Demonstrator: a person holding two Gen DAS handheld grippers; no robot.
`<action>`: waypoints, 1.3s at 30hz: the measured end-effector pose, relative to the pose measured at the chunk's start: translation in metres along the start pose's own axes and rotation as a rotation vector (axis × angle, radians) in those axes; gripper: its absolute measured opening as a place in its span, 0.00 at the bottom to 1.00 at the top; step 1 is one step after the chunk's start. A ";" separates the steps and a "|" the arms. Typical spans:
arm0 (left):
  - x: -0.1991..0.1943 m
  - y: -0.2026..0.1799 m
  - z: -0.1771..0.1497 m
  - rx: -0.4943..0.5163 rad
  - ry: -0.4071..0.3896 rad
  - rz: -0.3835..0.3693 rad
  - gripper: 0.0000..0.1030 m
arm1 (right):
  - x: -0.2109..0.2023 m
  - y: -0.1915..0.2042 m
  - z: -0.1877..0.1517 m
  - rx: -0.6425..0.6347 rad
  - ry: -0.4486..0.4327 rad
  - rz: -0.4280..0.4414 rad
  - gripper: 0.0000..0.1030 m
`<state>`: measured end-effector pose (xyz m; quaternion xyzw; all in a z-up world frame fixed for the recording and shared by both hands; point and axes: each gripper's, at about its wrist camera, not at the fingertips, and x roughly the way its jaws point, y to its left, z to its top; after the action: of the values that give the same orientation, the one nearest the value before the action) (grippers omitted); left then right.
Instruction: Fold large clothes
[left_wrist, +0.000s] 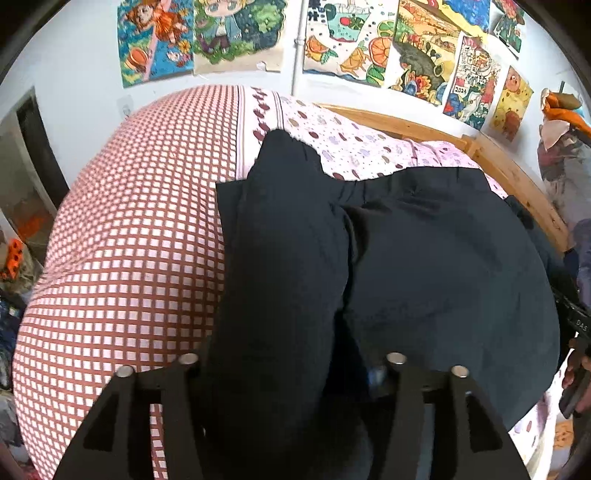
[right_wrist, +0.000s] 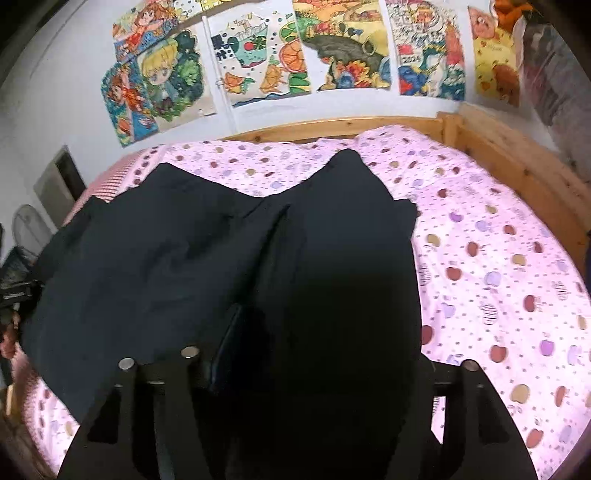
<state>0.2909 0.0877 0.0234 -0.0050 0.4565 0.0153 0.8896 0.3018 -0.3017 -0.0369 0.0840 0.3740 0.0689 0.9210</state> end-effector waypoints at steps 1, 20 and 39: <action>-0.002 0.000 -0.001 0.001 -0.008 0.003 0.64 | -0.002 0.000 0.000 0.004 -0.003 -0.014 0.60; -0.088 -0.020 -0.018 -0.005 -0.312 0.086 1.00 | -0.079 0.012 -0.005 -0.062 -0.276 -0.119 0.92; -0.191 -0.079 -0.059 0.120 -0.608 0.138 1.00 | -0.163 0.057 -0.016 -0.127 -0.503 -0.042 0.94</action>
<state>0.1347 0.0029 0.1435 0.0832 0.1690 0.0493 0.9809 0.1707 -0.2756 0.0737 0.0327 0.1296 0.0502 0.9897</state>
